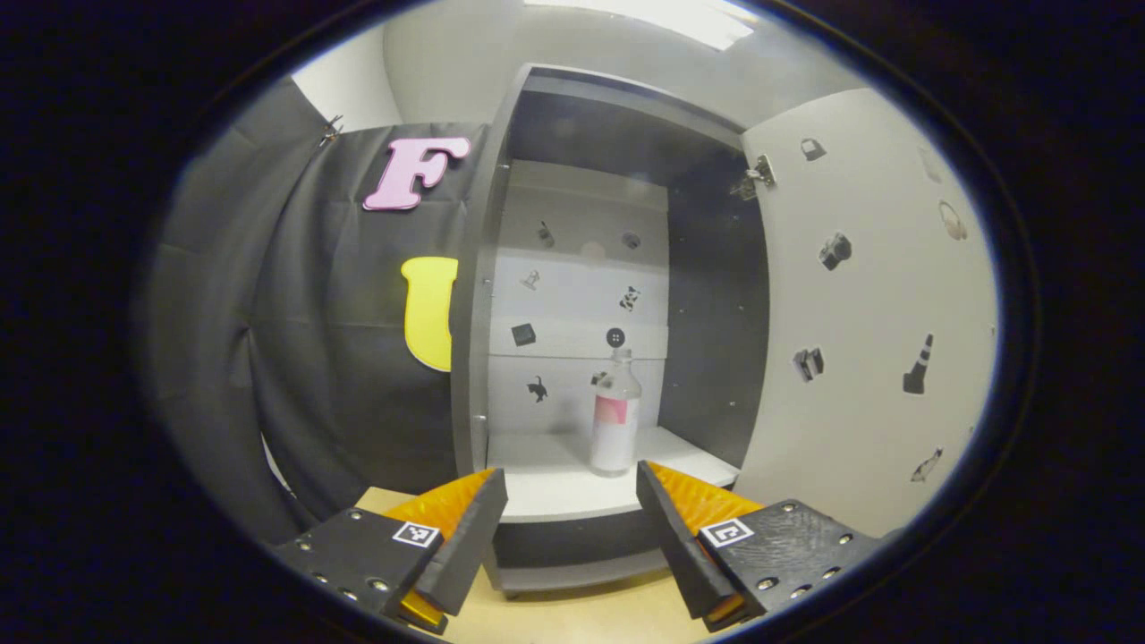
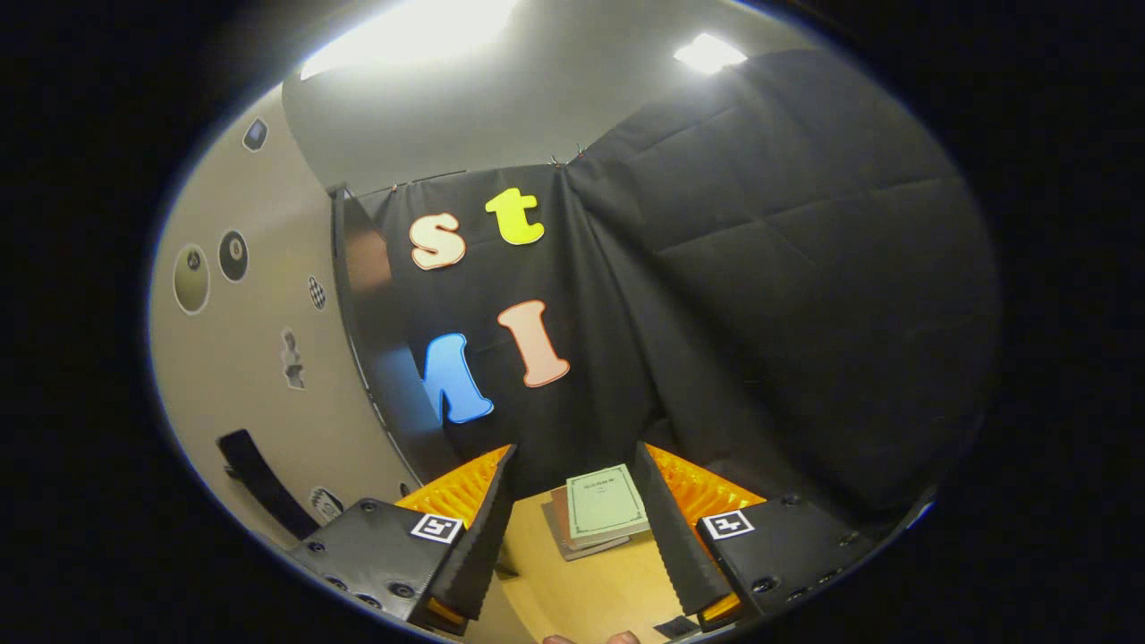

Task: Open the cabinet door with the right hand, grasp the bottle in the cabinet with the left hand and place it on the coaster, then close the cabinet door with the right hand.

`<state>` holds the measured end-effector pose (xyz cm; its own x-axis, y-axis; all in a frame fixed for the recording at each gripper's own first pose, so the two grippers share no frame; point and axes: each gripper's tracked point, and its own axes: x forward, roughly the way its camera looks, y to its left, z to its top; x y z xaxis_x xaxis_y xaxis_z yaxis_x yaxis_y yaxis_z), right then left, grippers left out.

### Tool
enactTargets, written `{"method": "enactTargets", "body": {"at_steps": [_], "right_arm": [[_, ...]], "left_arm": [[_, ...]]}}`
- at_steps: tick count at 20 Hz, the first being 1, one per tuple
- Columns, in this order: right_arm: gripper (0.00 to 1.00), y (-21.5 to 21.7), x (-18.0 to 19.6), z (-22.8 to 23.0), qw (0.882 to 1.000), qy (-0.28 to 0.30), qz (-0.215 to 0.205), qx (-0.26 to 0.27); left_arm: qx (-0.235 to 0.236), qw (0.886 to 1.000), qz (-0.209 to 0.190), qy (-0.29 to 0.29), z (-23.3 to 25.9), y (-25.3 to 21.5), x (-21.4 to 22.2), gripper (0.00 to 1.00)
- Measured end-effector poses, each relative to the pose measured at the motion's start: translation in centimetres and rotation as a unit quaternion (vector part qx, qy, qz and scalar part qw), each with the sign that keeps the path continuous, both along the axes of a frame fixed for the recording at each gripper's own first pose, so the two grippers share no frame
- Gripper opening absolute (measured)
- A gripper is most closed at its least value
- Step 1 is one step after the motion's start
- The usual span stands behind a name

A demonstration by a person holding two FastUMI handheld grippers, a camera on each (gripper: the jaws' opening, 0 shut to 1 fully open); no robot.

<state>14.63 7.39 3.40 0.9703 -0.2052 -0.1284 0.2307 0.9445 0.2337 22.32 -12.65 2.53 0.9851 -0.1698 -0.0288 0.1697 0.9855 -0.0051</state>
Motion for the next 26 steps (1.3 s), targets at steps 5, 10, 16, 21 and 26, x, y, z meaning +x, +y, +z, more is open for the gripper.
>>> {"method": "enactTargets", "body": {"at_steps": [5, 10, 16, 21, 26], "right_arm": [[0.82, -0.8, 0.4, -1.0, 1.000, 0.017, 0.001, -0.023], [0.82, -1.7, 0.4, -2.2, 0.999, 0.043, -0.011, -0.030], [0.82, -2.7, 0.1, -3.2, 0.997, 0.063, -0.018, -0.049], [0.82, -3.5, 0.3, -3.4, 0.996, 0.065, -0.020, -0.059], [0.82, -3.7, 0.5, -4.0, 0.995, 0.080, -0.028, -0.057]], "left_arm": [[-0.005, 1.000, -0.011, -0.002, -0.6, -2.3, 4.9, 0.88], [0.010, 1.000, -0.025, -0.003, -0.5, -4.7, 10.3, 0.90], [0.015, 0.999, -0.034, 0.024, -2.3, -7.4, 15.4, 0.91], [-0.006, 0.998, -0.047, 0.047, -4.1, -8.6, 18.7, 0.90], [0.003, 0.997, -0.061, 0.039, -4.3, -9.5, 20.9, 0.89]]}}
